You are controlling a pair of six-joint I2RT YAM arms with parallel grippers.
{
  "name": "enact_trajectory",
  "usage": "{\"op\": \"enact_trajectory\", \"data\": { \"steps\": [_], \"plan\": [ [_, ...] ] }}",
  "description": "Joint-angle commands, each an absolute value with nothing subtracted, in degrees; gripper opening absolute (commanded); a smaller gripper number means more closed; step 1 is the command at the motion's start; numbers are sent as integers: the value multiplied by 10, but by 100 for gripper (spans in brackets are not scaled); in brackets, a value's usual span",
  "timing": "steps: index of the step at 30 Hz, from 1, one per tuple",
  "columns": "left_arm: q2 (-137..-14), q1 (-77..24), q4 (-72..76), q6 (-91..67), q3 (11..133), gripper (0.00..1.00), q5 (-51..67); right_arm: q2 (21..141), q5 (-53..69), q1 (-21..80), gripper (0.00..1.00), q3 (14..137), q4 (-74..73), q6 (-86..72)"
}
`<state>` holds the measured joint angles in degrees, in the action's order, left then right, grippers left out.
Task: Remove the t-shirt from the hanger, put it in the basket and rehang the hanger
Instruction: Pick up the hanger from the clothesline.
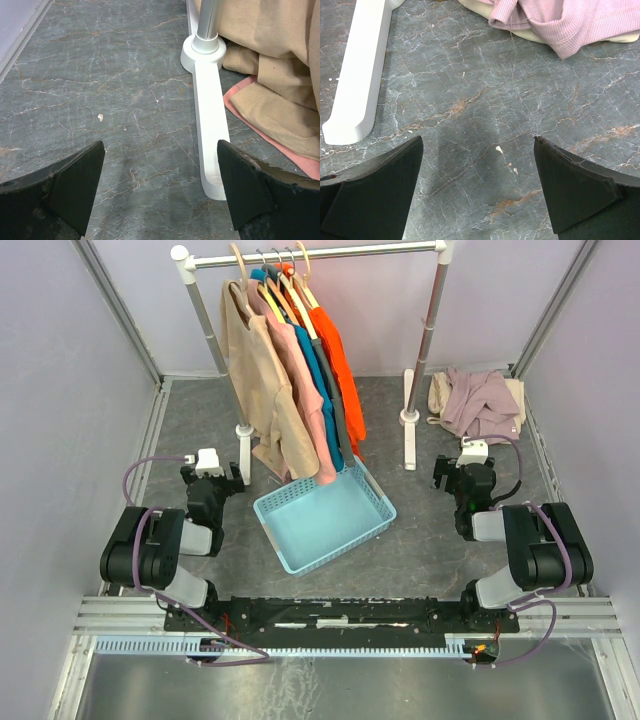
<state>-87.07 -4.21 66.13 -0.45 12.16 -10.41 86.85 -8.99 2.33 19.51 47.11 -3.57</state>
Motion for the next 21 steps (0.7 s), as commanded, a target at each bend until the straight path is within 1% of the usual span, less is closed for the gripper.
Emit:
{"op": "enact_trajectory", "data": {
  "steps": [1, 5, 6, 7, 9, 11, 15, 17, 21],
  "plan": [
    [-872, -39, 688, 0, 130, 99, -114, 868, -84, 25, 100, 212, 492, -30],
    [-870, -39, 693, -1, 127, 99, -119, 864, -85, 25, 100, 209, 501, -30],
    [-855, -41, 681, -6, 128, 99, -138, 852, -85, 25, 99, 212, 489, -31],
    [-829, -42, 643, -11, 136, 99, -151, 828, -84, 25, 99, 222, 451, -31],
    [-761, -42, 526, -21, 170, 99, -170, 770, -91, 25, 99, 267, 320, -36],
    [-711, -42, 432, -67, 210, 99, -199, 721, -122, 25, 99, 322, 199, -66],
    [-656, -42, 290, -143, 287, 99, -167, 694, -218, 25, 100, 438, -19, -186],
    [-640, -42, 253, -186, 317, 99, -160, 700, -228, 25, 100, 507, -75, -220],
    [-610, -42, 190, -276, 370, 99, -158, 708, -203, 26, 100, 634, -152, -254]
  ]
}}
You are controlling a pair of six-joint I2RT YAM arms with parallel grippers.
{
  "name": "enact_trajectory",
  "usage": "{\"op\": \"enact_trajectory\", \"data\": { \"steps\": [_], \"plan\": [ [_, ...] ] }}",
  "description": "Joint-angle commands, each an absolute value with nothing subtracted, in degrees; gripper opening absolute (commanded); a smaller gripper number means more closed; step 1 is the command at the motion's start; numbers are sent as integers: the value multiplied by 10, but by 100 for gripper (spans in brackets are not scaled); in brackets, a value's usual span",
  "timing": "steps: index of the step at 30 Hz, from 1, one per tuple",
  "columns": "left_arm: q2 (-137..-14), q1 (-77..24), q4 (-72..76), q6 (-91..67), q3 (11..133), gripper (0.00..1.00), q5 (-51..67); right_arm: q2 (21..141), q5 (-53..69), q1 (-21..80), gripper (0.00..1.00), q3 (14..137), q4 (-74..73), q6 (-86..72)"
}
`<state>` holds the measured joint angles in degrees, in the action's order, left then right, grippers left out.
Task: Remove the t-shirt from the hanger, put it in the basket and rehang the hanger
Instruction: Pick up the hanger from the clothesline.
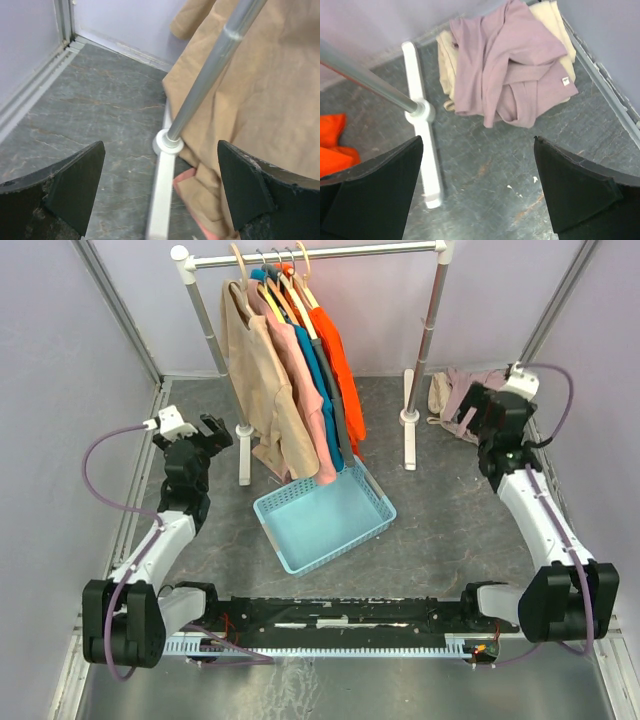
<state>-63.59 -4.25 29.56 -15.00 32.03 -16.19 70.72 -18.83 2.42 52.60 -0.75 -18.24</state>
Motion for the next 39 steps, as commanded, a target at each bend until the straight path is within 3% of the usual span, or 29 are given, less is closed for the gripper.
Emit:
{"op": "enact_trajectory", "data": {
  "steps": [1, 6, 13, 23, 30, 39],
  "plan": [
    [-607, -41, 165, -296, 390, 99, -152, 710, -196, 26, 99, 667, -167, -262],
    [-616, -41, 55, -331, 489, 99, -67, 759, -183, 36, 99, 870, -334, -318],
    [-576, -41, 4, -386, 524, 99, -32, 786, -117, 73, 99, 1032, -457, -301],
    [-538, -42, -195, -352, 656, 99, -16, 778, -63, 139, 99, 1150, -567, -248],
    [-528, -47, -266, -324, 741, 99, 6, 866, -64, 222, 99, 1306, -626, -226],
    [-588, -69, -311, -316, 868, 99, 50, 960, -52, 306, 83, 1402, -577, -196]
  ]
}}
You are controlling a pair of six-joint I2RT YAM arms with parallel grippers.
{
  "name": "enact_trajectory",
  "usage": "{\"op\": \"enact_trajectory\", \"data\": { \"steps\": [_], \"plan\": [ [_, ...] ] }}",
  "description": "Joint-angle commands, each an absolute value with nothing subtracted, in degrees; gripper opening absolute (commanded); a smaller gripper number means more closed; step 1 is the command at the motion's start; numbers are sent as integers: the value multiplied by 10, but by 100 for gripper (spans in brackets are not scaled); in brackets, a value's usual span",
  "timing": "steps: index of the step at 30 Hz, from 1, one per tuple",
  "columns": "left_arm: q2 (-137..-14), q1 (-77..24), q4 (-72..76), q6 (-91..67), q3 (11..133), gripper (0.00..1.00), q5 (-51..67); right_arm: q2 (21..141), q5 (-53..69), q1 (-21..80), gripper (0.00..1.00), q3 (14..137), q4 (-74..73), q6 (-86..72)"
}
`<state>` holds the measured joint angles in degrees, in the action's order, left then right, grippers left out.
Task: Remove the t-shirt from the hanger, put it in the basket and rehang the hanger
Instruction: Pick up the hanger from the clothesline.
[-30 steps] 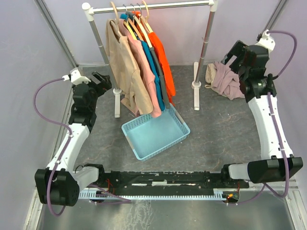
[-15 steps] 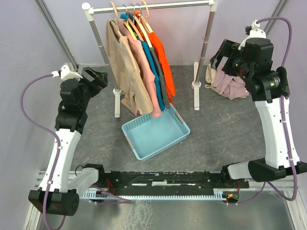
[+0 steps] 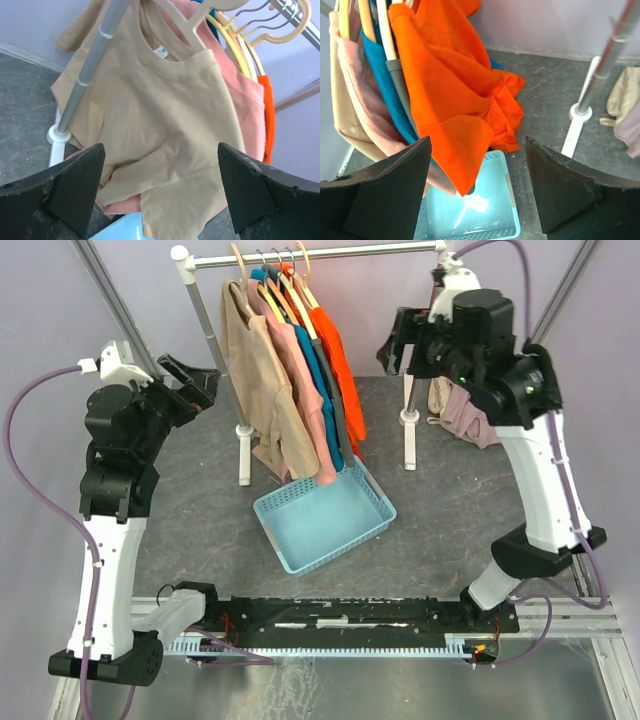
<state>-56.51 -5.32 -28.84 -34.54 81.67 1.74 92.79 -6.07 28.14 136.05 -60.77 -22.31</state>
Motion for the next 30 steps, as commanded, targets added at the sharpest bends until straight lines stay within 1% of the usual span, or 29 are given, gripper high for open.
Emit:
{"op": "enact_trajectory", "data": {
  "steps": [1, 6, 11, 18, 30],
  "plan": [
    [-594, -71, -319, -317, 880, 99, 50, 971, -52, 313, 81, 1413, -573, -193],
    [-603, -75, -328, -304, 911, 99, 50, 995, -58, 347, 76, 1416, -515, -191],
    [-601, -77, -313, -283, 907, 99, 87, 1006, -64, 366, 69, 1392, -444, -184],
    [-587, -79, -249, -286, 879, 99, 176, 1052, -81, 377, 66, 1417, -397, -172],
    [-568, -84, -243, -320, 881, 99, 212, 1098, -139, 379, 60, 1428, -347, -160]
  ]
}}
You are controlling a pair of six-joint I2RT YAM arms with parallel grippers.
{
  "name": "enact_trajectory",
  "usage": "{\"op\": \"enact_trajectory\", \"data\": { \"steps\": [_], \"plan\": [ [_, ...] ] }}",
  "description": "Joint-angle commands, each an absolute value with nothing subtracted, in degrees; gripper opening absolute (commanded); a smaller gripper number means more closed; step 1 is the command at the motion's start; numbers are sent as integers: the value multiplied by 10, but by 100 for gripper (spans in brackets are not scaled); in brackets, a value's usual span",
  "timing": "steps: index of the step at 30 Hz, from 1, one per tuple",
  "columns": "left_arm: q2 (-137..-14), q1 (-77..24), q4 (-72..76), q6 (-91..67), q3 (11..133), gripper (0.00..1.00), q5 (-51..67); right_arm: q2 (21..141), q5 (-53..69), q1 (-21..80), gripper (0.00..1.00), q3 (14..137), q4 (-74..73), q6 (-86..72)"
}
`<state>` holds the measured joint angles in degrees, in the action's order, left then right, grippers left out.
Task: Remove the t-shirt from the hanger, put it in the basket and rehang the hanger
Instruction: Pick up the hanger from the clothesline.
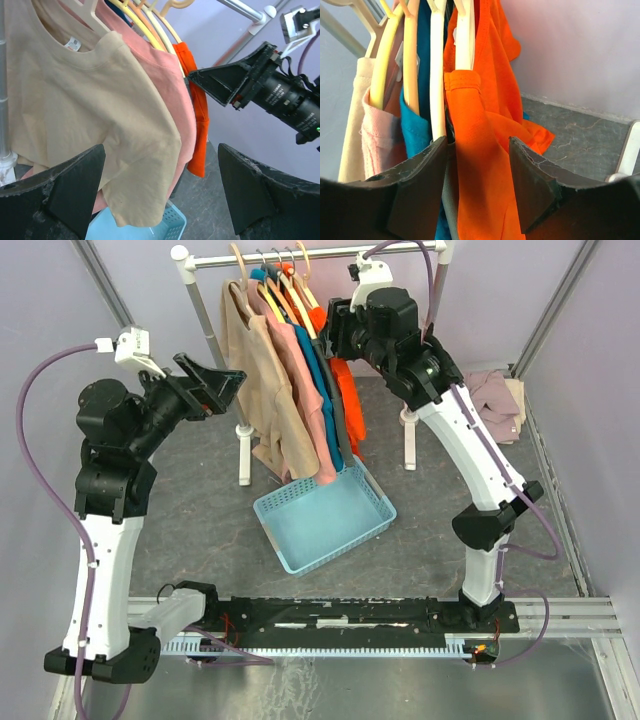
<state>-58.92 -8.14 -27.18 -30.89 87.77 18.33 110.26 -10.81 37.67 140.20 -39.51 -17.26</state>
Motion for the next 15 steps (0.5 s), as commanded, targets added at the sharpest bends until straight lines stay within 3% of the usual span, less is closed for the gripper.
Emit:
{"op": "enact_trajectory", "data": {
  "steps": [1, 15],
  "plan": [
    [-566, -85, -242, -323, 881, 99, 213, 1100, -142, 379, 59, 1427, -346, -160],
    [-565, -87, -242, -328, 881, 99, 228, 1141, -155, 378, 57, 1458, -338, -157]
  ]
}}
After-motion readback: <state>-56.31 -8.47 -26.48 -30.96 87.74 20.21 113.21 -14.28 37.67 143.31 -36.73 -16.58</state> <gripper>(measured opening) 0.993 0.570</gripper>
